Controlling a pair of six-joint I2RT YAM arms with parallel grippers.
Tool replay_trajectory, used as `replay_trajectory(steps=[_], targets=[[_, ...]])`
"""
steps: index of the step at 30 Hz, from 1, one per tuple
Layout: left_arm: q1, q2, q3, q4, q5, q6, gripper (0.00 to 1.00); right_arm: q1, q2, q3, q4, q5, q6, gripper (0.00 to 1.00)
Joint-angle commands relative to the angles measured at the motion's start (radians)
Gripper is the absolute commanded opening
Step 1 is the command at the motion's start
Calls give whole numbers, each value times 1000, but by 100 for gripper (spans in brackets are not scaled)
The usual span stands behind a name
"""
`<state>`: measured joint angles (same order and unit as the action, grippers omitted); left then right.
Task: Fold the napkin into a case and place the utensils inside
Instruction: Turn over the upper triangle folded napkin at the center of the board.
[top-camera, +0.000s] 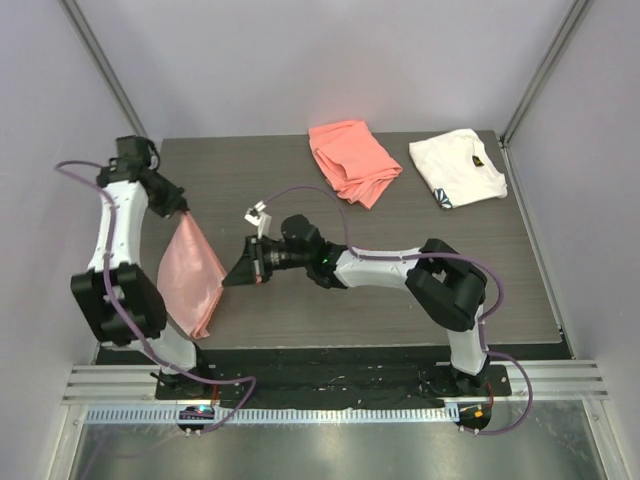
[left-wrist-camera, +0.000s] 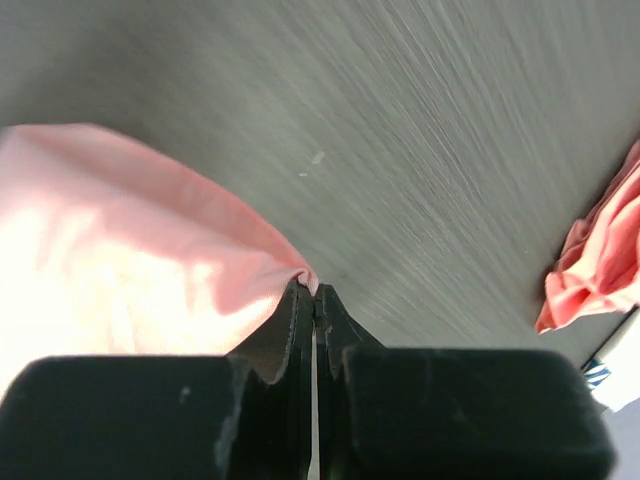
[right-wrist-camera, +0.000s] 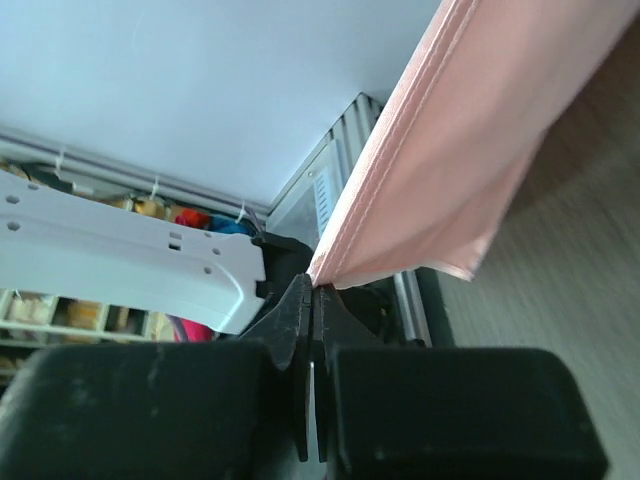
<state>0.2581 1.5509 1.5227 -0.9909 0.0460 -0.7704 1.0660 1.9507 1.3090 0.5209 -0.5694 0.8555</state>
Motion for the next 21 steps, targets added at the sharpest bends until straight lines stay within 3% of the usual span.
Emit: replay_trajectory(steps=[1,14,21], targets=[[-98,130,31,274,-67,-73,0,-81,-24,-117,225,-171,157,1],[-246,478,234,368,-52,-99,0,-256,53,-203,153,-228,59,1],[-249,573,289,434,5,-105,0,-343,65,-180,-31,-208,-87,1]])
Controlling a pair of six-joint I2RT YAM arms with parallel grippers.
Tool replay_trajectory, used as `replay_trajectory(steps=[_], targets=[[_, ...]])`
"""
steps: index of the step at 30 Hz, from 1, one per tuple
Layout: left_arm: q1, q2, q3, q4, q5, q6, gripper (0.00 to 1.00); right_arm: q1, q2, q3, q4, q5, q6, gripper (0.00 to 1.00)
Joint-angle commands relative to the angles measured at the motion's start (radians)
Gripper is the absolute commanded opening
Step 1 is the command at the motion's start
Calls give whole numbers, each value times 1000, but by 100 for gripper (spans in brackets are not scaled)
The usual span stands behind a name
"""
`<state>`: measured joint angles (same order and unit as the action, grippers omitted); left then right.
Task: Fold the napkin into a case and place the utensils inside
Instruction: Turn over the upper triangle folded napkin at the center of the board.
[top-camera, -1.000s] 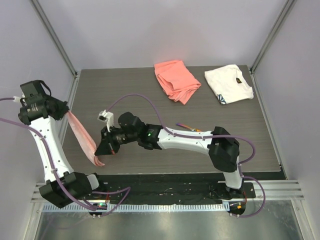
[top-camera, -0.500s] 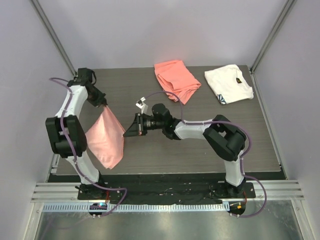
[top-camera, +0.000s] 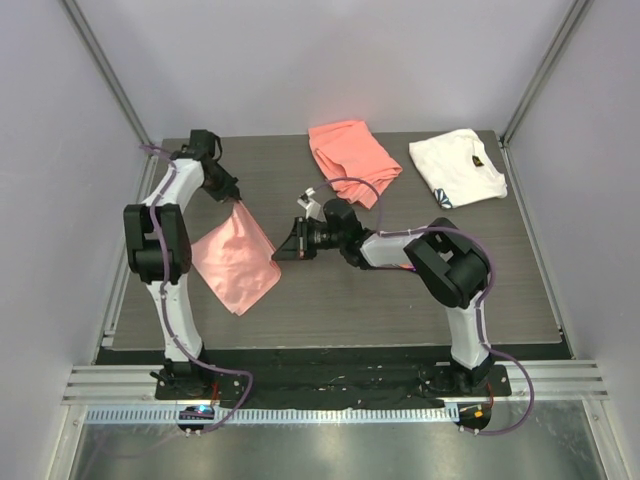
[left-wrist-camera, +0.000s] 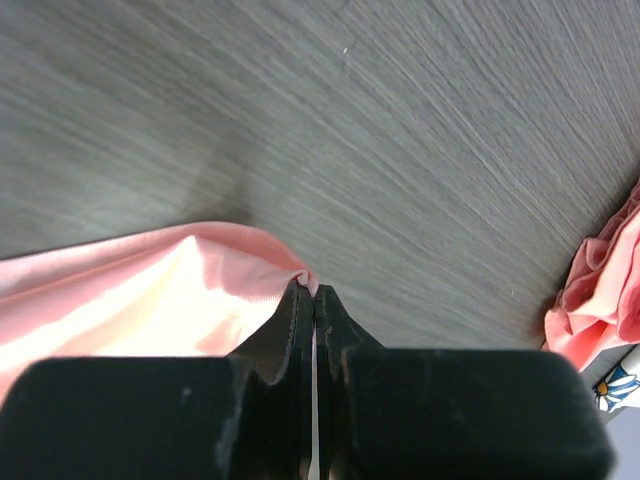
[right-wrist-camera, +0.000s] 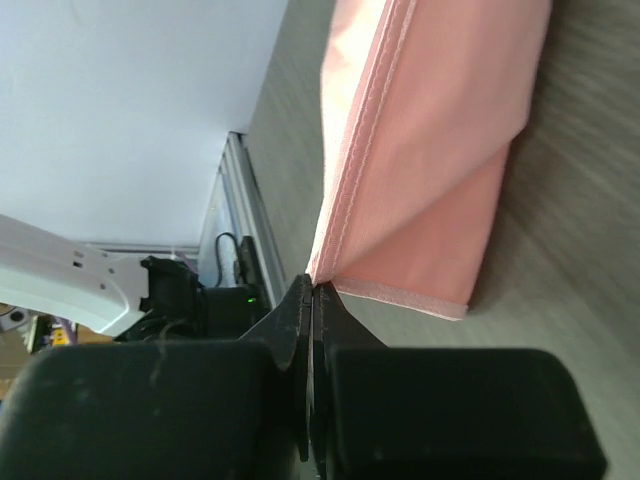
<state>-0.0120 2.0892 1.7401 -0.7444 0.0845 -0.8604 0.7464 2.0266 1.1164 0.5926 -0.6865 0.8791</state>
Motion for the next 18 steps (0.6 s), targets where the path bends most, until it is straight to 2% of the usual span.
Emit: replay_trajectory(steps=[1,6,8,9,11,13,14,15,16,17,18], targets=[[21,41,75,210,-23,-19,0,-33,-12,23,-137,-79,-132,1],[-20,95,113,270,11,-34,0,-90,32,151,-414,-21,-331,8],[-29,135,157,289,32,-43,0,-110,58,187,-454,-12,-351,10],[-29,152,179,290,41,-43,0,-129,67,201,-465,-5,-385,14],[-32,196,240,292,43,-35,9,-151,96,264,-535,30,-425,25],[-42,233,309,293,43,-6,28,-185,119,308,-586,79,-485,34],[-43,242,344,255,34,4,38,-194,118,336,-631,123,-503,45],[-45,253,387,232,37,17,46,-212,118,359,-661,142,-547,48],[-46,261,463,212,41,50,49,-216,118,388,-698,162,-568,49],[-48,258,492,188,37,61,61,-217,119,445,-765,188,-592,52],[-48,250,516,157,46,69,99,-220,119,473,-799,247,-617,56]])
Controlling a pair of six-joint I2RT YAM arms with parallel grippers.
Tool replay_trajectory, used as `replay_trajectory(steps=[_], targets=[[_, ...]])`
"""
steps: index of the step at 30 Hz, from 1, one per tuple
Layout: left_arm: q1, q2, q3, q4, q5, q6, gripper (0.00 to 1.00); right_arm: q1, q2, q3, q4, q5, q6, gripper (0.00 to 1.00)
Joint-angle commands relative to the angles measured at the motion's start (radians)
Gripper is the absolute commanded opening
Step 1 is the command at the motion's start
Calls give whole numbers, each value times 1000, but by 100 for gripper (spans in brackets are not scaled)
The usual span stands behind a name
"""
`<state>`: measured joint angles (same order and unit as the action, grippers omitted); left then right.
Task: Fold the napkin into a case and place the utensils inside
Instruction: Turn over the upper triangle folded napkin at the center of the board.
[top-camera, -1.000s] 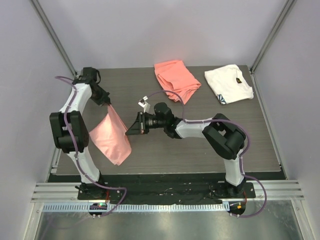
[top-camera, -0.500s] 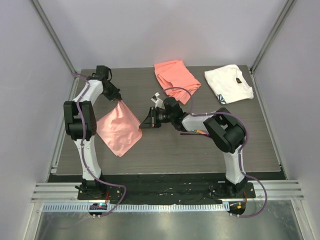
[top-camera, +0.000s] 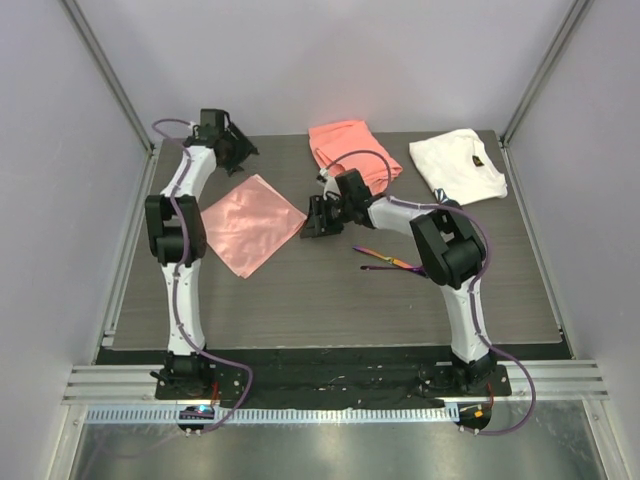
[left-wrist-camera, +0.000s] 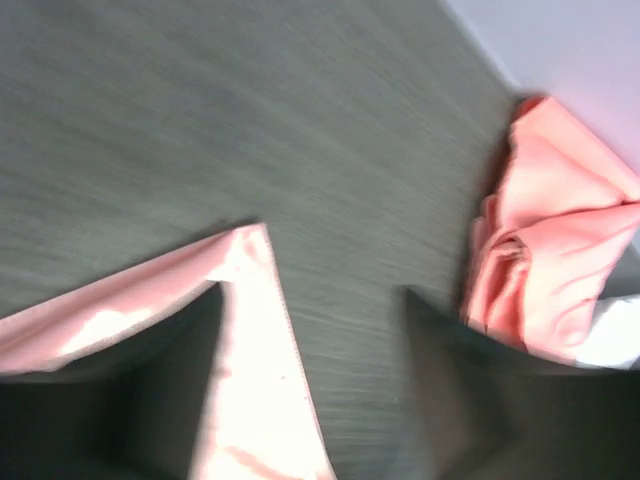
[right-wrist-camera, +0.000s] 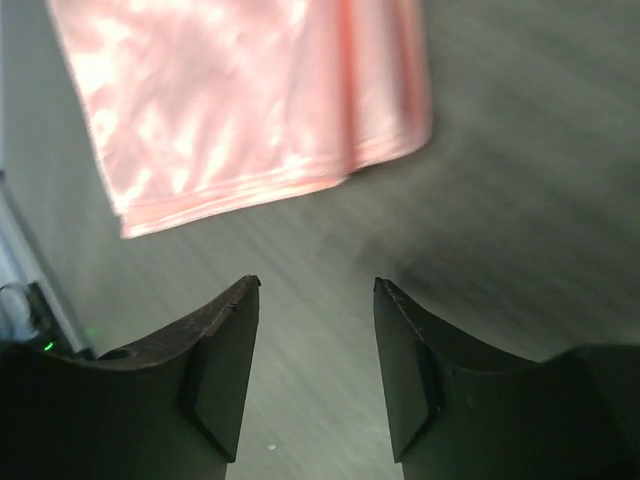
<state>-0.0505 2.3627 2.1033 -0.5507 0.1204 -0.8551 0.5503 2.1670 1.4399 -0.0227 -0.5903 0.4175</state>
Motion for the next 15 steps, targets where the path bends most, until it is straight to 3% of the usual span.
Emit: replay_trajectory(steps=[1,3,5,8,12,15], targets=[[-8,-32,188,-58,13,74,100,-24,-15,175,-218,196,-199,58],[-9,-95,178,-101,1,90,100,-24,0,252,-282,262,-233,60],[-8,-199,68,-109,-27,82,100,-29,33,313,-304,283,-243,61],[-6,-304,-136,-92,-22,90,91,-24,60,353,-257,256,-226,62],[0,-472,-366,-95,-2,122,61,-26,135,431,-192,184,-178,63],[8,-532,-511,-94,1,151,47,-26,220,539,-195,141,-151,60]])
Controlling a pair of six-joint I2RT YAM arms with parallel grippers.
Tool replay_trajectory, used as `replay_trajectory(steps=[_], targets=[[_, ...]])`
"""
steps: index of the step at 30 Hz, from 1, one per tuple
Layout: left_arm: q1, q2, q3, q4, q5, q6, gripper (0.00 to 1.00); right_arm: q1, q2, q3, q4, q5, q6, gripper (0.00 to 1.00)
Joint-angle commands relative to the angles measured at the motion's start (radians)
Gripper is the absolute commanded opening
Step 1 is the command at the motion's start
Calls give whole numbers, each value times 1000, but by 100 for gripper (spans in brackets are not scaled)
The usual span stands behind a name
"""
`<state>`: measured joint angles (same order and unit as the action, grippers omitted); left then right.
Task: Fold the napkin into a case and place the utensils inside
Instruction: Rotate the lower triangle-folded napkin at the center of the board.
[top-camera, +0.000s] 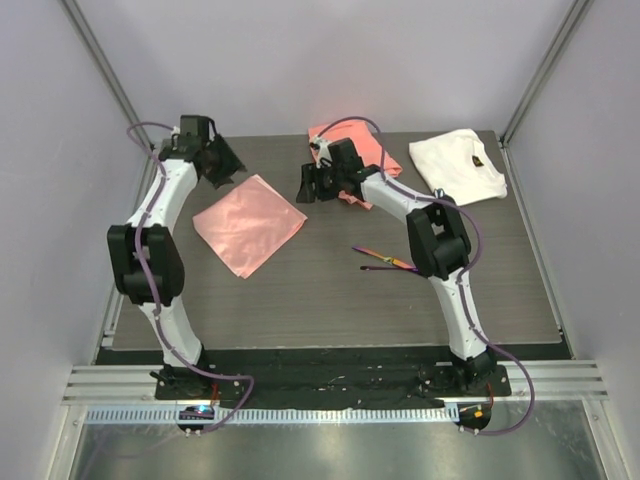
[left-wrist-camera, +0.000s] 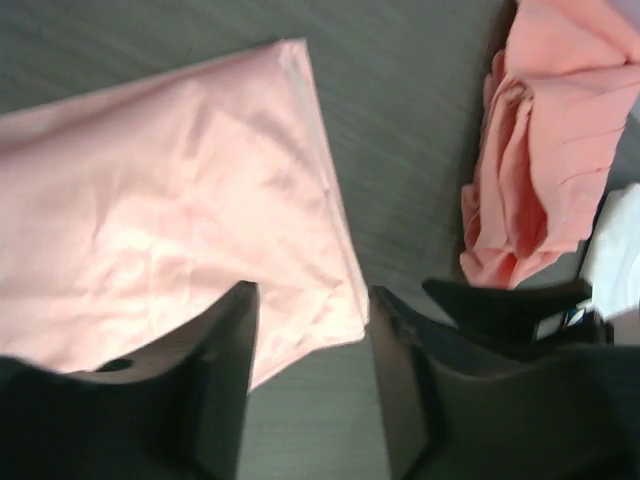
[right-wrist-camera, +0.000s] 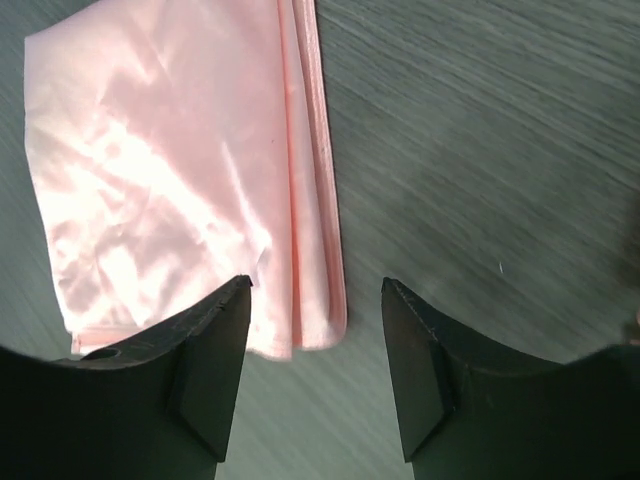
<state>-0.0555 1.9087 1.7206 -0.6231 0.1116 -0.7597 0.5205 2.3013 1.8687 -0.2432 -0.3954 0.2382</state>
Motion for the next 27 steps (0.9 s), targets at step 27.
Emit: replay_trajectory(steps=[27], targets=[[-4,-206,-282,-110,247,161,21,207,-337,-678,579,-244,510,27]])
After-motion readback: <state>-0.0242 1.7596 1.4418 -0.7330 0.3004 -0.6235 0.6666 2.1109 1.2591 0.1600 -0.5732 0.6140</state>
